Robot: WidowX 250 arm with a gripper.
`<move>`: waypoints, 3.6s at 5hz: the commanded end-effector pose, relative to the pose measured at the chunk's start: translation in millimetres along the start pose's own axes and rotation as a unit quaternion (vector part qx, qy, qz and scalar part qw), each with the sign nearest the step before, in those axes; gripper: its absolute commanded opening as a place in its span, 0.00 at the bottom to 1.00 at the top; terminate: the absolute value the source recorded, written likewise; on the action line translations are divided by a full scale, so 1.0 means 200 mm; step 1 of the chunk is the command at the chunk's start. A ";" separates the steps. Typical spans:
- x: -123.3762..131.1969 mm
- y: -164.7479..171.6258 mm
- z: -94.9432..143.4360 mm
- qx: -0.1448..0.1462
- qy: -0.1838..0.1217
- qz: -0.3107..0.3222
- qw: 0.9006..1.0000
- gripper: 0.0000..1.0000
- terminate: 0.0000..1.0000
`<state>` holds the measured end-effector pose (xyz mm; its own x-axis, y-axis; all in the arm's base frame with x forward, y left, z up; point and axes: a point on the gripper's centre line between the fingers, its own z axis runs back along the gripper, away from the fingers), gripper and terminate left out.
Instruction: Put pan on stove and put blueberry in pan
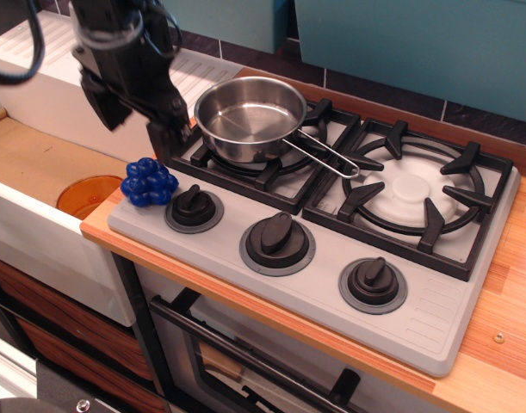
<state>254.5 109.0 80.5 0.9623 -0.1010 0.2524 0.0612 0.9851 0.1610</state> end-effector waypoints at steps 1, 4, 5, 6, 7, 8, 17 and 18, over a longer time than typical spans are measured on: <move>0.02 0.00 -0.08 0.007 -0.039 0.010 0.999 1.00 0.00; -0.05 0.05 -0.23 0.000 -0.059 0.018 0.998 1.00 0.00; -0.04 0.05 -0.23 -0.004 -0.060 0.022 0.998 1.00 0.00; -0.04 0.05 -0.22 -0.010 -0.062 0.028 0.998 1.00 0.00; -0.04 0.06 -0.23 -0.017 -0.054 0.048 0.997 0.00 0.00; -0.04 0.06 -0.23 -0.013 -0.048 0.047 0.998 0.00 0.00; 0.48 -0.05 0.19 -0.002 0.016 0.044 0.999 0.00 0.00; 0.55 -0.11 0.14 -0.012 0.010 0.043 0.999 0.00 0.00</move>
<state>341.5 74.0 114.9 0.9807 -0.0127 0.1949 -0.0081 0.9944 0.1055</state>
